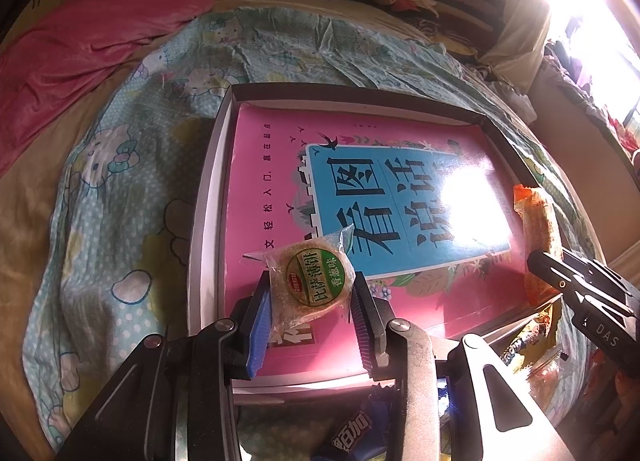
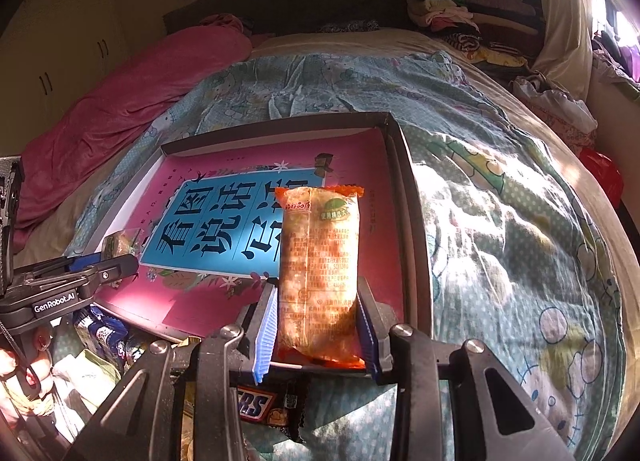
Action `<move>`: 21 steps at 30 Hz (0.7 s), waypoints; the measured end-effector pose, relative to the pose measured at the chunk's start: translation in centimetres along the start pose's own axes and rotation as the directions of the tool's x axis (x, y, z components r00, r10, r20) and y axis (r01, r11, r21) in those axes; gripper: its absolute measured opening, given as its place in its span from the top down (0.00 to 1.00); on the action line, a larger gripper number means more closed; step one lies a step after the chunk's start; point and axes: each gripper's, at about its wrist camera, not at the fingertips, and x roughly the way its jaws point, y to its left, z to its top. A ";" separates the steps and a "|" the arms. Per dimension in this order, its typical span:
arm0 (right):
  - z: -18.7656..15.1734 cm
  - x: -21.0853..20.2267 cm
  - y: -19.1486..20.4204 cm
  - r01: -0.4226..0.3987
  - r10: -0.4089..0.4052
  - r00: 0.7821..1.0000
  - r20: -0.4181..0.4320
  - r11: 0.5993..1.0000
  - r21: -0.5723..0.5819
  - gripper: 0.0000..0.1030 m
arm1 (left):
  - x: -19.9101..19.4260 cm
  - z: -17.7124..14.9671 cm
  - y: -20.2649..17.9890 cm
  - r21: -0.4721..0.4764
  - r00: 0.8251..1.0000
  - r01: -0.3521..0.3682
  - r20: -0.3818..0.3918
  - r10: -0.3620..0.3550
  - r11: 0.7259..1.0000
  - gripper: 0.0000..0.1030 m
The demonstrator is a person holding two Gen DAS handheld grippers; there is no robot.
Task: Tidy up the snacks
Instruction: 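Carry the orange packet with the right gripper while the left carries the pastry into the pink box, then open the right gripper releasing the orange packet while the left releases the pastry in the box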
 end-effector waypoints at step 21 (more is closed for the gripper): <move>-0.4 -0.9 0.0 -0.009 0.009 1.000 -0.008 1.000 0.018 0.63 | -0.4 -0.3 0.3 0.007 1.000 -0.015 -0.005 0.015 1.000 0.61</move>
